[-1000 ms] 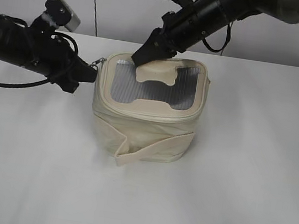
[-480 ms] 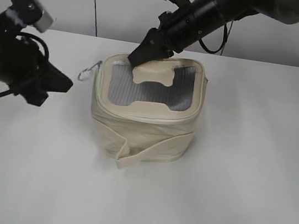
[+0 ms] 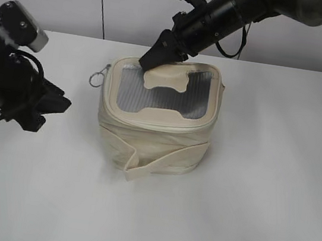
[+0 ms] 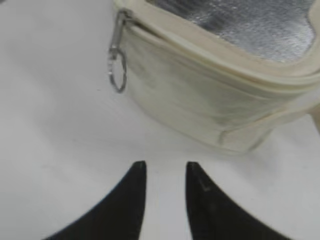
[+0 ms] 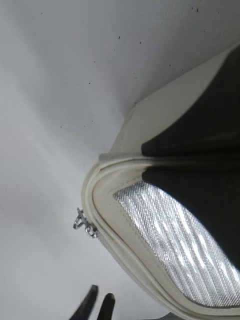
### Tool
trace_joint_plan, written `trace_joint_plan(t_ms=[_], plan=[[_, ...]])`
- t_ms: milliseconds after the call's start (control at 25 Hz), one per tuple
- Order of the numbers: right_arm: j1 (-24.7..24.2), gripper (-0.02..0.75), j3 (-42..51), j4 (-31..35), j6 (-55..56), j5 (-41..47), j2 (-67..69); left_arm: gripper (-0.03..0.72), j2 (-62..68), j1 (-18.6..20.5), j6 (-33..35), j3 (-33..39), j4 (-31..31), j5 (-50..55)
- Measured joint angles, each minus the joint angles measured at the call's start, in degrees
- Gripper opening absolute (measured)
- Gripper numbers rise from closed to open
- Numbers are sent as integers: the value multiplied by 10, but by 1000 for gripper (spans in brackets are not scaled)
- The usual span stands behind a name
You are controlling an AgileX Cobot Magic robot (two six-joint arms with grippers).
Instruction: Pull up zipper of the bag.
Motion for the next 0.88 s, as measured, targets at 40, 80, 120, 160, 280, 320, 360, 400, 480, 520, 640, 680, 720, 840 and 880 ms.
trace_joint_plan(t_ms=[40, 80, 120, 160, 280, 320, 360, 400, 480, 520, 640, 680, 720, 840, 880], plan=[[0, 48, 0, 0, 0, 0, 0, 212, 1, 0, 24, -1, -15, -16], [0, 48, 0, 0, 0, 0, 0, 311, 5, 0, 49, -3, -28, -27], [0, 48, 0, 0, 0, 0, 0, 392, 14, 0, 66, -9, -38, -33], [0, 48, 0, 0, 0, 0, 0, 471, 26, 0, 76, -18, -51, -35], [0, 48, 0, 0, 0, 0, 0, 559, 72, 0, 90, -59, -74, -29], [0, 48, 0, 0, 0, 0, 0, 564, 89, 0, 92, -76, -77, -27], [0, 48, 0, 0, 0, 0, 0, 567, 103, 0, 93, -91, -79, -27], [0, 48, 0, 0, 0, 0, 0, 569, 119, 0, 94, -107, -79, -27], [0, 48, 0, -1, 0, 0, 0, 570, 145, 0, 96, -134, -78, -22], [0, 48, 0, -1, 0, 0, 0, 567, 154, 0, 95, -146, -77, -18], [0, 48, 0, -2, 0, -2, 0, 536, 177, 0, 96, -173, -67, -12], [-1, 48, 0, -2, 1, -3, 0, 522, 182, 1, 97, -182, -61, -10], [-1, 48, 0, -3, 1, -5, 0, 505, 188, 1, 98, -192, -52, -6], [-2, 48, 0, -7, 2, -9, 0, 446, 210, 1, 100, -219, -25, 11], [-2, 48, 0, -8, 3, -10, 0, 420, 219, 1, 100, -229, -19, 13]])
